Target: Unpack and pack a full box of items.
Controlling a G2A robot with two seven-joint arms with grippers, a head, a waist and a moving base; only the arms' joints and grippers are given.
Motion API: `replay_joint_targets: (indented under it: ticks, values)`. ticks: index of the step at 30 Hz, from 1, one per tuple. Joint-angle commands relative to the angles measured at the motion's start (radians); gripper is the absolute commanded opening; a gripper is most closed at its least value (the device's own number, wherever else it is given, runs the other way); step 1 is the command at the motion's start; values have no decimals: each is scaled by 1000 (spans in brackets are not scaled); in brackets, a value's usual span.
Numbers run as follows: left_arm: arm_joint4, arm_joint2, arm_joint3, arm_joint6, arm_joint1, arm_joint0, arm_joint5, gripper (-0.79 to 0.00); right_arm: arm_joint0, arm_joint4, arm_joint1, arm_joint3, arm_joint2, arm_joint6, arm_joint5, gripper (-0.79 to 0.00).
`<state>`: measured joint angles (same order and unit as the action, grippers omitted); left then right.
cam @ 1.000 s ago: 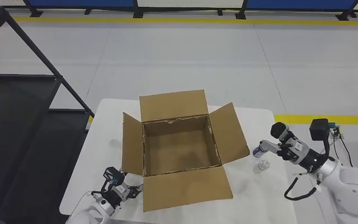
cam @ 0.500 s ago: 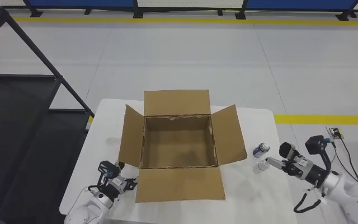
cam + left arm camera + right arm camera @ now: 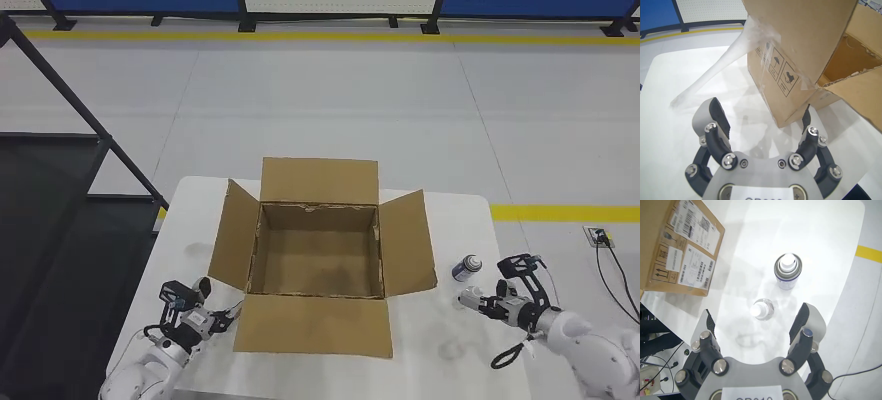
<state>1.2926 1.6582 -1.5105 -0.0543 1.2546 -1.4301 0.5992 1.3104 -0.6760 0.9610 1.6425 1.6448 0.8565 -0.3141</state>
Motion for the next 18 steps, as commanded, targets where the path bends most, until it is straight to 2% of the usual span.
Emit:
replay_joint_targets:
  ticks: [1, 4, 5, 6, 7, 9, 12, 13, 14, 18]
  values:
    - [2, 13, -2, -4, -5, -12, 18, 0, -17, -1, 1, -21, -25, 5, -5, 0]
    - [-1, 35, -13, -16, -11, -33, 39, 0, -37, -8, 2, -45, -52, 8, -7, 0]
    - [-1, 42, -24, -32, -14, -41, 54, 0, -44, -8, 2, -54, -59, 8, -8, -43]
    - [1, 51, -33, -52, -16, -52, 71, 0, -51, -8, 3, -65, -65, 7, -5, -339]
    - [1, 64, -42, -72, -19, -63, 77, 0, -57, -8, 3, -76, -73, 10, -2, -440]
    - [-15, 85, -61, -113, -22, -85, 83, 0, -71, -11, 4, -98, -88, 15, 2, -548]
    - [-48, 113, -90, -150, -25, -112, 91, 0, -90, -14, 5, -124, -107, 15, 9, -665]
    - [-50, 121, -101, -155, -27, -120, 91, 0, -95, -14, 5, -131, -111, 13, 8, -742]
    - [-54, 127, -111, -159, -28, -126, 91, 0, -100, -13, 5, -138, -113, 10, 8, -785]
    - [-57, 140, -140, -162, -32, -144, 94, 0, -114, -13, 5, -155, -120, -7, 11, -785]
